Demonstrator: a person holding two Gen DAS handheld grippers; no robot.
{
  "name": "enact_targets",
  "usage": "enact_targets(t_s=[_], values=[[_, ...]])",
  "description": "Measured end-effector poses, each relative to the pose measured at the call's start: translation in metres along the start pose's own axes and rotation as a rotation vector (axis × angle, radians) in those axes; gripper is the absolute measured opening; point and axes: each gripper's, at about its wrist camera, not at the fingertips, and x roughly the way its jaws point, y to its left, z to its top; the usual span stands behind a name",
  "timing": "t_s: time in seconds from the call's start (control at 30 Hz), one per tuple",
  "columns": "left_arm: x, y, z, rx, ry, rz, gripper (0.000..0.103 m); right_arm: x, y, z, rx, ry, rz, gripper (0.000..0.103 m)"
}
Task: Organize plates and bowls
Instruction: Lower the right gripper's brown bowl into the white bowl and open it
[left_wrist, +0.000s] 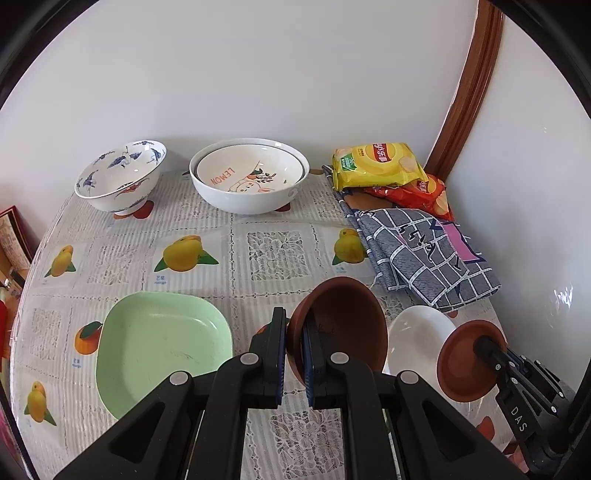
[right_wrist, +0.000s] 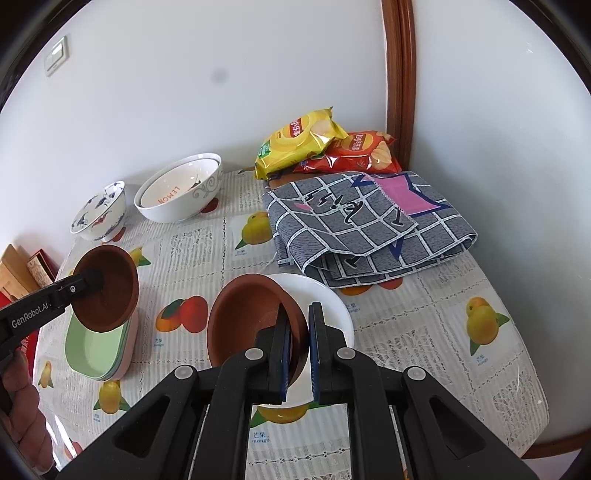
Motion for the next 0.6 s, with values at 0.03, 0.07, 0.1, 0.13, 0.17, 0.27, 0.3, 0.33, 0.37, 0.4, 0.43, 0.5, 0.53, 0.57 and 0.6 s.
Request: enact_targets(t_s=[0.03, 0.07, 0.1, 0.13, 0.17, 0.27, 0.3, 0.33, 0.37, 0.4, 0.43, 0.5, 0.53, 0.57, 0.6], values=[[0.001, 0.001, 0.0, -0.002, 0.002, 0.0, 0.008, 0.003, 0.001, 0.0, -0.002, 0.004, 0.0, 0.009], [0.002, 0.002, 0.0, -0.004, 0.004, -0.001, 0.008, 0.005, 0.002, 0.0, -0.002, 0.008, 0.001, 0.009], [0.004, 0.002, 0.001, -0.005, 0.006, -0.002, 0.008, 0.007, 0.003, 0.0, -0.004, 0.011, 0.002, 0.009], [0.005, 0.003, 0.001, -0.006, 0.008, -0.002, 0.008, 0.009, 0.004, 0.0, -0.006, 0.015, 0.002, 0.009], [0.006, 0.003, 0.001, -0.006, 0.009, -0.001, 0.008, 0.011, 0.005, -0.001, -0.008, 0.019, 0.003, 0.009], [0.009, 0.004, 0.001, -0.004, 0.012, -0.001, 0.008, 0.019, 0.008, -0.002, -0.014, 0.033, 0.005, 0.009], [0.01, 0.004, 0.002, -0.004, 0.013, -0.001, 0.008, 0.022, 0.009, -0.003, -0.016, 0.037, 0.004, 0.009], [0.011, 0.005, 0.002, -0.004, 0.014, -0.001, 0.008, 0.024, 0.009, -0.003, -0.018, 0.04, 0.003, 0.009], [0.012, 0.005, 0.002, -0.003, 0.015, -0.001, 0.008, 0.026, 0.01, -0.004, -0.02, 0.044, 0.001, 0.009], [0.013, 0.005, 0.002, -0.003, 0.017, -0.002, 0.008, 0.028, 0.01, -0.004, -0.021, 0.046, 0.0, 0.009], [0.015, 0.005, 0.003, -0.002, 0.019, -0.001, 0.008, 0.03, 0.011, -0.004, -0.021, 0.049, -0.001, 0.009], [0.017, 0.006, 0.003, -0.003, 0.022, 0.0, 0.008, 0.033, 0.011, -0.005, -0.022, 0.056, 0.0, 0.009], [0.018, 0.006, 0.003, -0.004, 0.023, 0.0, 0.008, 0.035, 0.011, -0.005, -0.023, 0.058, -0.001, 0.009], [0.019, 0.006, 0.003, -0.004, 0.024, 0.0, 0.008, 0.036, 0.011, -0.005, -0.024, 0.06, -0.002, 0.009], [0.02, 0.006, 0.004, -0.005, 0.025, 0.0, 0.008, 0.038, 0.011, -0.005, -0.025, 0.063, -0.002, 0.009]])
